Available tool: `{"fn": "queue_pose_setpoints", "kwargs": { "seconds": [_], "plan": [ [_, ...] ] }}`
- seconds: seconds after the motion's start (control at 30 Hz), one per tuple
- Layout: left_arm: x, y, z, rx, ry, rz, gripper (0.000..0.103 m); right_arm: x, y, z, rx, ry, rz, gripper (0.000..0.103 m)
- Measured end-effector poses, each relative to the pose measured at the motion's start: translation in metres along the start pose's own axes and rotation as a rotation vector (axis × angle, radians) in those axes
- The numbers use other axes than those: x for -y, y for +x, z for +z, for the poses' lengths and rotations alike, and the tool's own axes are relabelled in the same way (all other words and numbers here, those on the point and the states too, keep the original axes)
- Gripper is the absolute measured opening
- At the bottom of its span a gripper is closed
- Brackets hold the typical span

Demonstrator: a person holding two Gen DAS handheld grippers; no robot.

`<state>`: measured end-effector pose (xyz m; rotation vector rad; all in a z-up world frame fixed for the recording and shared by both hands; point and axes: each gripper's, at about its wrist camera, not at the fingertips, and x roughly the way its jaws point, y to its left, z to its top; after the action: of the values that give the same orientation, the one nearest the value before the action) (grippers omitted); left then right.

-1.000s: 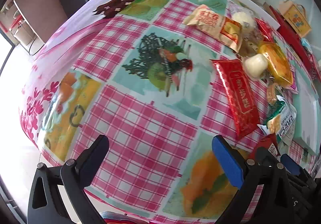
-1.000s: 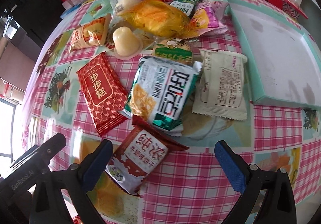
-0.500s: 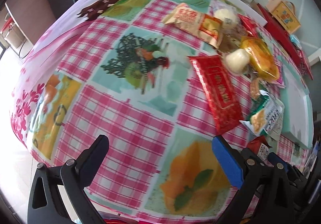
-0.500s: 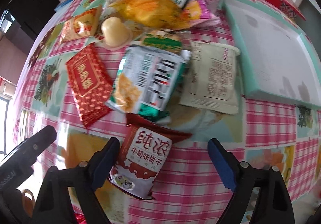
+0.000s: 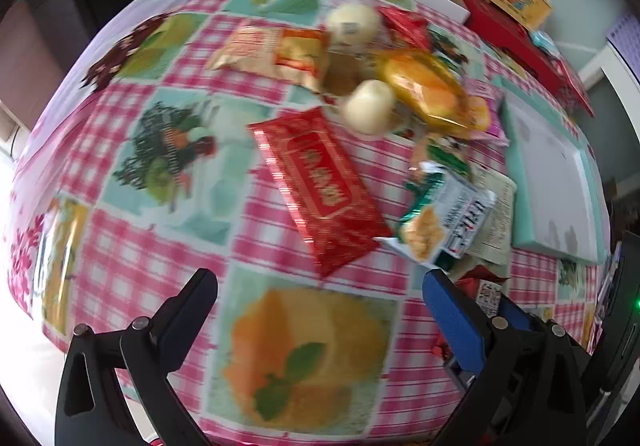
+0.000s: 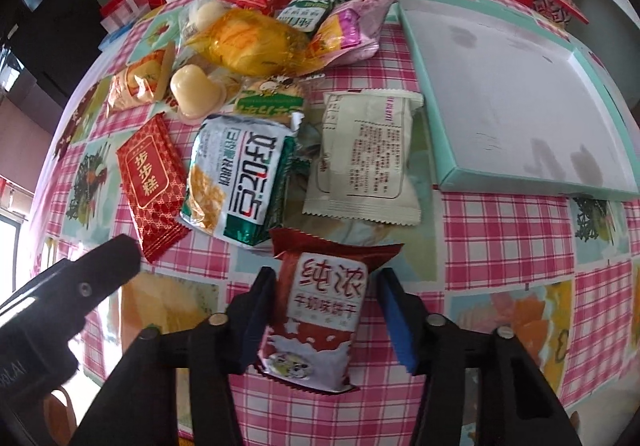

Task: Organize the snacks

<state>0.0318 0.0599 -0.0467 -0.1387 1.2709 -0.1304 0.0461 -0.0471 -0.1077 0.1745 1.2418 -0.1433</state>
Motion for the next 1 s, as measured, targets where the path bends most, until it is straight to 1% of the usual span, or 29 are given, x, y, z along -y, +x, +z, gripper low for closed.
{"fn": "queue_pose_setpoints", "kwargs": {
  "seconds": [0.1,0.2,0.37,0.47,0.57,0.67,0.73,0.87,0.9,0.97,1.0],
  "plan": [
    [0.017,0.010,0.008,-0.012,0.030,-0.030,0.102,0.009,0.001,0.004,0.012,0.015,-0.003,0.051],
    [0.033,0.017,0.016,-0.013,0.058,-0.051,0.102,0.030,-0.007,0.010,0.022,0.021,-0.011,0.048],
    [0.057,0.024,0.022,-0.010,0.123,-0.050,0.102,0.051,-0.004,0.014,0.039,0.034,-0.020,0.043],
    [0.069,0.029,0.025,-0.007,0.147,-0.051,0.102,0.063,-0.002,0.019,0.044,0.040,-0.020,0.043],
    [0.085,0.039,0.032,-0.002,0.176,-0.046,0.097,0.076,-0.006,0.020,0.048,0.049,-0.025,0.043],
    [0.094,0.046,0.035,-0.004,0.191,-0.036,0.092,0.089,-0.007,0.019,0.051,0.052,-0.019,0.043],
    [0.097,0.050,0.036,-0.005,0.192,-0.038,0.078,0.094,-0.010,0.016,0.053,0.052,-0.017,0.043],
    [0.104,0.060,0.042,-0.015,0.178,-0.036,0.066,0.091,-0.008,0.019,0.054,0.053,-0.013,0.043],
    [0.104,0.062,0.043,-0.016,0.172,-0.038,0.061,0.091,-0.008,0.020,0.054,0.053,-0.012,0.043],
    [0.102,0.062,0.043,-0.012,0.162,-0.048,0.056,0.089,-0.005,0.021,0.056,0.055,-0.010,0.043],
    [0.104,0.062,0.044,-0.005,0.161,-0.051,0.052,0.089,-0.004,0.023,0.057,0.056,-0.006,0.043]
  ]
}}
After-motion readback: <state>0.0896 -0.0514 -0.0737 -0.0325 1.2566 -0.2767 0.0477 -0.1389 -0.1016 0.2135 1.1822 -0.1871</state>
